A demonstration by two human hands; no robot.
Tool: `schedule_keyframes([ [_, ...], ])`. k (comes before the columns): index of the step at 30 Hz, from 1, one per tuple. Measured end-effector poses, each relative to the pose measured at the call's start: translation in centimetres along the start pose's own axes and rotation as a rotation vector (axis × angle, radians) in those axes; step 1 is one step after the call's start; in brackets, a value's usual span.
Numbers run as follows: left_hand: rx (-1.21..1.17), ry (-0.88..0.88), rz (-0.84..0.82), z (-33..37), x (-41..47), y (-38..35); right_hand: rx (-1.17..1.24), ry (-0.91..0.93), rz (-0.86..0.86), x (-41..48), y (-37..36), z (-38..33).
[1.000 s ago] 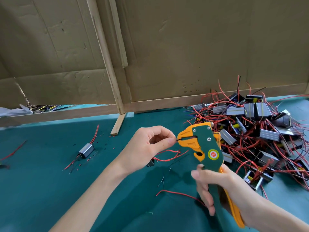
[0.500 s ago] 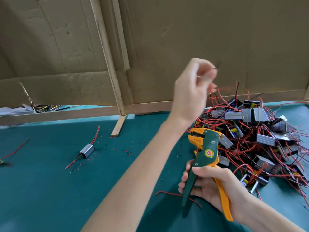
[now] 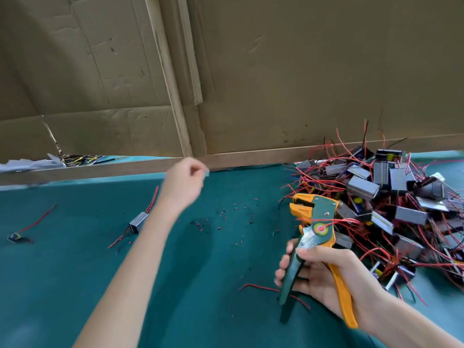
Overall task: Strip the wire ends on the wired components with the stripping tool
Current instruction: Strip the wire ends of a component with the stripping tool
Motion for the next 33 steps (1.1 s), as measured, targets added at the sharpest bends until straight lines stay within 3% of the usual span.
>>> schedule_keyframes([
  [3, 0.399, 0.266, 0.094, -8.4, 1.5, 2.8, 0.002, -0.004, 0.026, 0.1, -0.2, -0.1],
  [5, 0.545, 0.403, 0.008, -11.9, 1.3, 3.2, 0.008, -0.007, 0.032, 0.1, -0.3, -0.1],
  [8, 0.619, 0.524, -0.174, -14.2, 0.6, 2.8, 0.007, -0.002, 0.028, 0.1, -0.4, -0.2],
  [10, 0.577, 0.532, -0.211, -14.3, 0.5, 2.8, 0.007, 0.006, 0.034, 0.0, -0.4, -0.2],
  [13, 0.436, 0.388, -0.151, -13.0, 0.9, 3.0, 0.004, 0.020, 0.039, 0.1, -0.4, -0.2],
  [15, 0.170, 0.225, -0.124, -10.9, 1.3, 2.8, 0.000, 0.023, 0.025, 0.1, -0.4, -0.1],
  [19, -0.124, -0.132, -0.266, -5.2, 1.0, 1.0, 0.008, 0.034, 0.013, 0.1, 0.1, -0.1],
  [22, -0.007, -0.230, -0.491, -3.2, -0.1, -1.9, 0.016, 0.032, 0.003, 0.2, 0.5, -0.1],
  [25, 0.185, -0.192, -0.637, -3.5, -0.9, -3.9, 0.018, 0.027, -0.006, 0.3, 0.8, -0.1],
  [29, 0.149, -0.077, -0.516, -3.4, -0.9, -4.3, 0.024, 0.024, -0.012, 0.4, 0.9, -0.1],
  [33, 0.078, -0.253, -0.411, 0.0, -2.1, -5.7, 0.034, 0.029, 0.001, 0.5, 1.1, -0.1],
])
Point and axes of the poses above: each hand's wrist, its own x-axis towards the middle knuckle, its own y-axis out of the back of the hand, z = x × y, the point moved 4 cm from there along x, towards the middle knuckle, and after that the axes turned 9 degrees about x, right-handed, at the moved point
